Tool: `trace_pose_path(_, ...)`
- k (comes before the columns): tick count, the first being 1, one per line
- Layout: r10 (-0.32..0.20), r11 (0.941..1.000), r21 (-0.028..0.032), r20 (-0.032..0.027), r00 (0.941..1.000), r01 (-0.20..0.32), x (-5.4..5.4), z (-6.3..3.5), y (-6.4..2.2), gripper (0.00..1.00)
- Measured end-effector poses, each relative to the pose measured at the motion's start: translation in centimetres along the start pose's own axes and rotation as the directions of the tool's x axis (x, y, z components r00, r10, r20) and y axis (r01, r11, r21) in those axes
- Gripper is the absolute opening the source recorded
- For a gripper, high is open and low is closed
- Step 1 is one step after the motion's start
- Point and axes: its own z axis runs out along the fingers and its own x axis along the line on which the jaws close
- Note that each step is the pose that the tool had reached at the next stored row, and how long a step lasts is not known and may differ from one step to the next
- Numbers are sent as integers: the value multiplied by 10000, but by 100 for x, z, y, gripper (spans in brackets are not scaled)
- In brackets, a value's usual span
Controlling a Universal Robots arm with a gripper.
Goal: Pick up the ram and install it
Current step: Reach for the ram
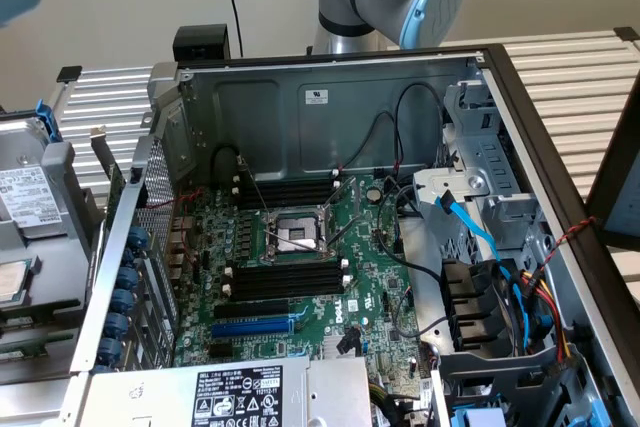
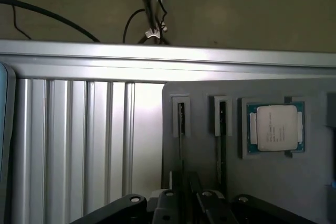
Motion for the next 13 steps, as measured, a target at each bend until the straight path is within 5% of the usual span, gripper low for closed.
trace_pose_path(9, 0, 10000, -3, -80, 10000, 0, -3, -153, 6, 20)
trace_pose_path(13, -2, 10000, -4, -151, 9999, 2, -4, -199, 8, 10)
